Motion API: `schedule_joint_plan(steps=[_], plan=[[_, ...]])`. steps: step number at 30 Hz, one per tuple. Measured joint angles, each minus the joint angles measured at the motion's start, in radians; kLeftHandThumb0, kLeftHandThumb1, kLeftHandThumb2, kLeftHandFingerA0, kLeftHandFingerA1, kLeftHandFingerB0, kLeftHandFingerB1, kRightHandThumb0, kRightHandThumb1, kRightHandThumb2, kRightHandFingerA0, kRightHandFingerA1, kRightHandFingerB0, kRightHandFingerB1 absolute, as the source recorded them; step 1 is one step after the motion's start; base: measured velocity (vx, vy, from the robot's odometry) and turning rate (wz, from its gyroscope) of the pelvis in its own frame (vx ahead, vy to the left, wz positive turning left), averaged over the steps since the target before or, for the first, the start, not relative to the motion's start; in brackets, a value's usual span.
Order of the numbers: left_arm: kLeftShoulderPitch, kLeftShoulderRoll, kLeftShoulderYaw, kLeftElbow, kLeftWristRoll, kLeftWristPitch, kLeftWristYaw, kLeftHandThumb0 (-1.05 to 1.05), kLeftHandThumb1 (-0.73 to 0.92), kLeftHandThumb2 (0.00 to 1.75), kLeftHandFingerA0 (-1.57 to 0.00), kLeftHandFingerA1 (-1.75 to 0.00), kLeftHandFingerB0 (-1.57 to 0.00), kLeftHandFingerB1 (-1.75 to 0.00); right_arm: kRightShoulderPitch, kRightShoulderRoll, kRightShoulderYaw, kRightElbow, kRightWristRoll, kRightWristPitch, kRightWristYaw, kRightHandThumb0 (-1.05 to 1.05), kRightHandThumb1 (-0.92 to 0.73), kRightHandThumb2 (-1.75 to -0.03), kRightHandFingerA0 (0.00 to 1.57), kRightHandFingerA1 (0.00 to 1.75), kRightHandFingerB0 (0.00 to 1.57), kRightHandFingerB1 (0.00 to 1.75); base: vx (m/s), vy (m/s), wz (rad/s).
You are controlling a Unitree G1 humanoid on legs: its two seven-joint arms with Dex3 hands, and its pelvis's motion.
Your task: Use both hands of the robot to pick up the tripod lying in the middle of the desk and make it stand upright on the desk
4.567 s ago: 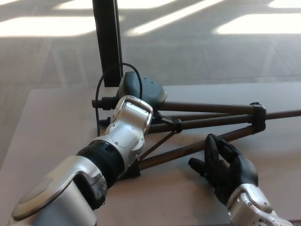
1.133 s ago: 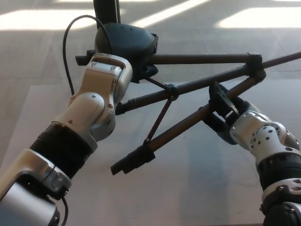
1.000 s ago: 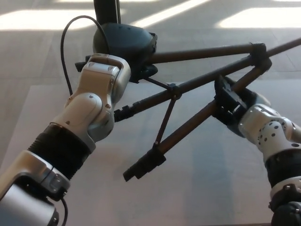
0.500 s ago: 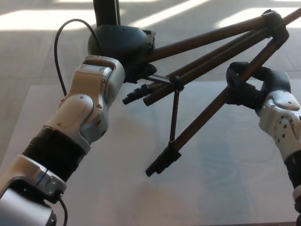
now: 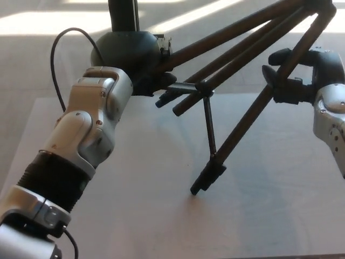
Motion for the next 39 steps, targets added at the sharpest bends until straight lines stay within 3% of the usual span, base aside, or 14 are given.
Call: schedule_joint_plan(steps=[4, 5, 6, 7, 9, 13, 14, 17, 20, 23, 29, 31, 33, 39], plan=[[0.0, 0.0, 0.024, 0.007, -0.017, -0.004, 0.0, -0.26, 0.67, 0.84, -0.82, -1.5, -0.72, -0.91, -0.055, -0.029, 0.053, 0.012, -0.022, -0.013, 0.011, -0.18, -0.47, -1.16, 0.86, 1.74, 0.84, 1.39, 0.0, 0.0, 0.0], [0.0, 0.0, 0.03, 0.009, -0.022, -0.006, 0.0, -0.23, 0.65, 0.81, -0.87, -1.67, -0.67, -1.28, -0.067, -0.035, 0.066, 0.014, -0.028, -0.016, 0.014, -0.31, -0.52, -1.1, 1.15, 1.33, 0.97, 1.19, 0.0, 0.0, 0.0], [0.0, 0.0, 0.036, 0.012, -0.027, -0.007, 0.0, -0.22, 0.58, 0.86, -0.88, -1.75, -0.72, -1.63, -0.077, -0.04, 0.077, 0.016, -0.032, -0.018, 0.017, -0.21, -0.42, -1.23, 0.89, 1.74, 0.82, 1.43, 0.0, 0.0, 0.0], [0.0, -0.001, 0.042, 0.014, -0.032, -0.009, 0.001, -0.2, 0.58, 0.87, -0.96, -1.68, -0.73, -1.35, -0.089, -0.047, 0.091, 0.019, -0.036, -0.021, 0.021, -0.27, -0.42, -1.18, 1.18, 1.38, 0.97, 1.22, 0.0, 0.0, 0.0], [0.003, -0.002, 0.057, 0.014, -0.042, -0.011, 0.001, -0.25, 0.61, 0.84, -0.87, -1.74, -0.74, -1.48, -0.114, -0.057, 0.116, 0.024, -0.043, -0.021, 0.027, -0.2, -0.38, -1.28, 0.88, 1.75, 0.86, 1.37, 0.0, 0.0, 0.0], [0.015, -0.008, 0.098, 0.007, -0.067, -0.011, 0.003, -0.22, 0.61, 0.81, -0.92, -1.73, -0.8, -1.44, -0.169, -0.076, 0.165, 0.027, -0.061, -0.021, 0.044, -0.2, -0.33, -1.38, 0.92, 1.73, 0.88, 1.4, 0.0, 0.0, 0.0], [0.021, -0.011, 0.11, 0.003, -0.072, -0.011, 0.004, -0.27, 0.65, 0.78, -0.8, -1.29, -0.75, -1.08, -0.181, -0.081, 0.178, 0.027, -0.066, -0.021, 0.05, -0.26, -0.37, -1.17, 1.0, 1.48, 0.93, 1.05, 0.0, 0.0, 0.0], [0.043, -0.019, 0.137, -0.015, -0.087, -0.011, 0.006, -0.3, 0.72, 0.73, -0.83, -0.93, -0.73, -0.77, -0.217, -0.094, 0.213, 0.027, -0.079, -0.021, 0.065, -0.21, -0.4, -1.25, 0.9, 1.58, 0.92, 1.14, 0.0, 0.0, 0.0], [0.071, -0.033, 0.162, -0.03, -0.1, -0.011, 0.012, -0.3, 0.59, 0.93, -0.87, -1.5, -0.82, -1.21, -0.248, -0.104, 0.249, 0.027, -0.099, -0.021, 0.085, -0.22, -0.43, -1.22, 0.94, 1.58, 0.92, 1.06, 0.0, 0.0, 0.0], [0.108, -0.061, 0.19, -0.057, -0.112, -0.001, 0.015, -0.3, 0.69, 0.77, -0.74, -1.05, -0.66, -0.74, -0.264, -0.116, 0.281, 0.026, -0.117, -0.021, 0.103, -0.28, -0.42, -1.12, 1.08, 1.5, 0.92, 0.99, 0.0, 0.0, 0.0], [0.224, -0.152, 0.237, -0.13, -0.132, 0.034, 0.026, -0.31, 0.63, 0.87, -0.79, -1.65, -0.7, -1.16, -0.272, -0.141, 0.346, 0.006, -0.162, -0.018, 0.146, -0.21, -0.45, -1.23, 0.94, 1.62, 0.9, 1.21, 0.0, 0.0, 0.0], [0.275, -0.195, 0.252, -0.159, -0.142, 0.051, 0.034, -0.29, 0.64, 0.87, -0.71, -1.55, -0.62, -1.08, -0.272, -0.149, 0.372, -0.006, -0.184, -0.014, 0.169, -0.21, -0.49, -1.14, 0.91, 1.66, 0.86, 1.29, 0.0, 0.0, 0.0], [0.319, -0.231, 0.262, -0.188, -0.147, 0.067, 0.043, -0.28, 0.58, 0.99, -0.7, -1.62, -0.59, -1.18, -0.271, -0.152, 0.389, -0.022, -0.198, -0.008, 0.188, -0.21, -0.52, -1.04, 0.93, 1.49, 0.89, 0.84, 0.0, 0.0, 0.0], [0.456, -0.328, 0.281, -0.277, -0.159, 0.116, 0.073, -0.3, 0.63, 0.92, -0.75, -1.63, -0.56, -1.14, -0.243, -0.165, 0.427, -0.105, -0.247, 0.005, 0.233, -0.17, -0.43, -1.17, 0.87, 1.55, 0.89, 1.16, 0.0, 0.0, 0.0]])
